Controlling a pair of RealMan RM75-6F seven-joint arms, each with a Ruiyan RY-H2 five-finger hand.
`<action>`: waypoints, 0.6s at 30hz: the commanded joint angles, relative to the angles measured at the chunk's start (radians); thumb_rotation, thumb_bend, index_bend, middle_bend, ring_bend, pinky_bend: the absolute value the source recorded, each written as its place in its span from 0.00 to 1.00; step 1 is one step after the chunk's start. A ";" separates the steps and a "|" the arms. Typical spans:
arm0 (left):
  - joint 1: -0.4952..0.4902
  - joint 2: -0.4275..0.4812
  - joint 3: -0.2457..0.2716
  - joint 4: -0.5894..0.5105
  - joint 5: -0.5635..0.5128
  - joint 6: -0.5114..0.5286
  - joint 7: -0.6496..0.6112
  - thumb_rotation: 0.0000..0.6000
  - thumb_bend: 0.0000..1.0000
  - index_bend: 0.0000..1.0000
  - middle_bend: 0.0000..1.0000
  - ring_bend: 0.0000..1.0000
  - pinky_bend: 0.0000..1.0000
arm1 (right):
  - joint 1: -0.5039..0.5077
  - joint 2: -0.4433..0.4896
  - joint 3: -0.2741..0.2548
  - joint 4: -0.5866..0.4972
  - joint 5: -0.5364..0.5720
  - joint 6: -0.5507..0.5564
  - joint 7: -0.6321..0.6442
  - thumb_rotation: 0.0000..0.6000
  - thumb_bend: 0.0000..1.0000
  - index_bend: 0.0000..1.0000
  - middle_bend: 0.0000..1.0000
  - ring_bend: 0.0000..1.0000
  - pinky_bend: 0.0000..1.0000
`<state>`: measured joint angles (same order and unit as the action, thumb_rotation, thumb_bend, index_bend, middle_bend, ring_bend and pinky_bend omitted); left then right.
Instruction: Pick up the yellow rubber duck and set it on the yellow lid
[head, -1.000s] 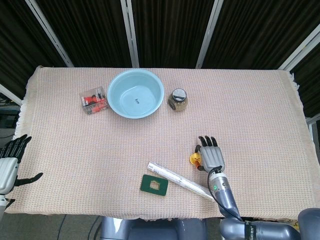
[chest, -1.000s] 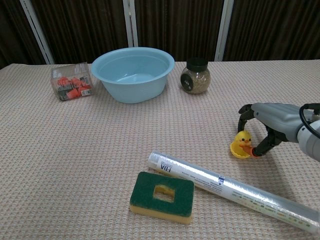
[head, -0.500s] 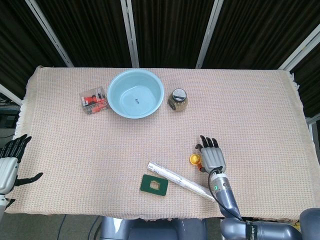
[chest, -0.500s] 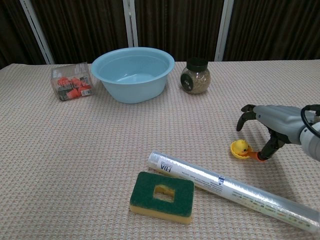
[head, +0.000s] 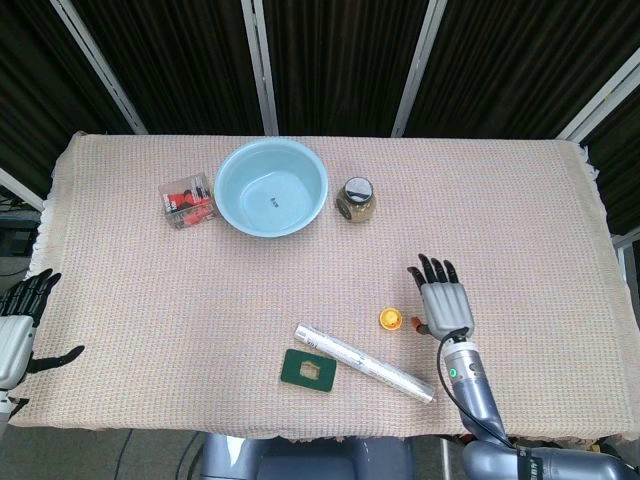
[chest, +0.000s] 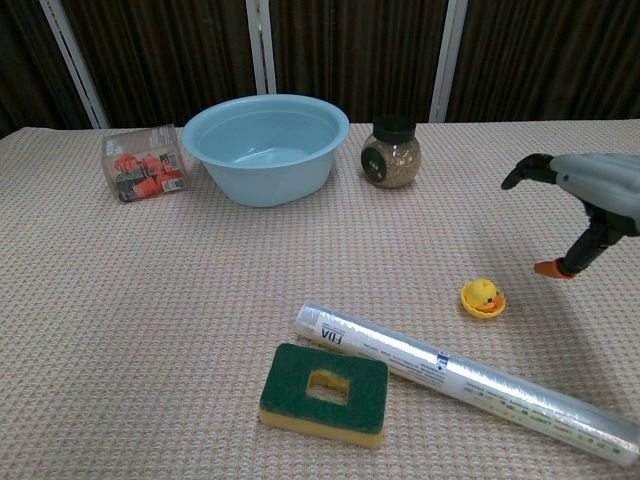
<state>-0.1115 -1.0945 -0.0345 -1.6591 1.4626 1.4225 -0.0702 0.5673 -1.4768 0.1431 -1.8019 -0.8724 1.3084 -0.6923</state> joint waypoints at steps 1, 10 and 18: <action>0.005 0.001 0.004 -0.002 0.011 0.010 0.004 1.00 0.10 0.00 0.00 0.00 0.00 | -0.052 0.092 -0.052 -0.059 -0.096 0.037 0.043 1.00 0.10 0.04 0.00 0.00 0.00; 0.017 0.008 0.015 -0.003 0.031 0.032 0.026 1.00 0.09 0.00 0.00 0.00 0.00 | -0.171 0.212 -0.156 -0.088 -0.312 0.139 0.168 1.00 0.09 0.00 0.00 0.00 0.00; 0.038 0.014 0.031 0.001 0.058 0.065 0.042 1.00 0.09 0.00 0.00 0.00 0.00 | -0.323 0.267 -0.246 -0.024 -0.552 0.330 0.329 1.00 0.09 0.00 0.00 0.00 0.00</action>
<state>-0.0741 -1.0812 -0.0046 -1.6592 1.5193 1.4864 -0.0287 0.2993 -1.2302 -0.0667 -1.8624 -1.3542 1.5726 -0.4209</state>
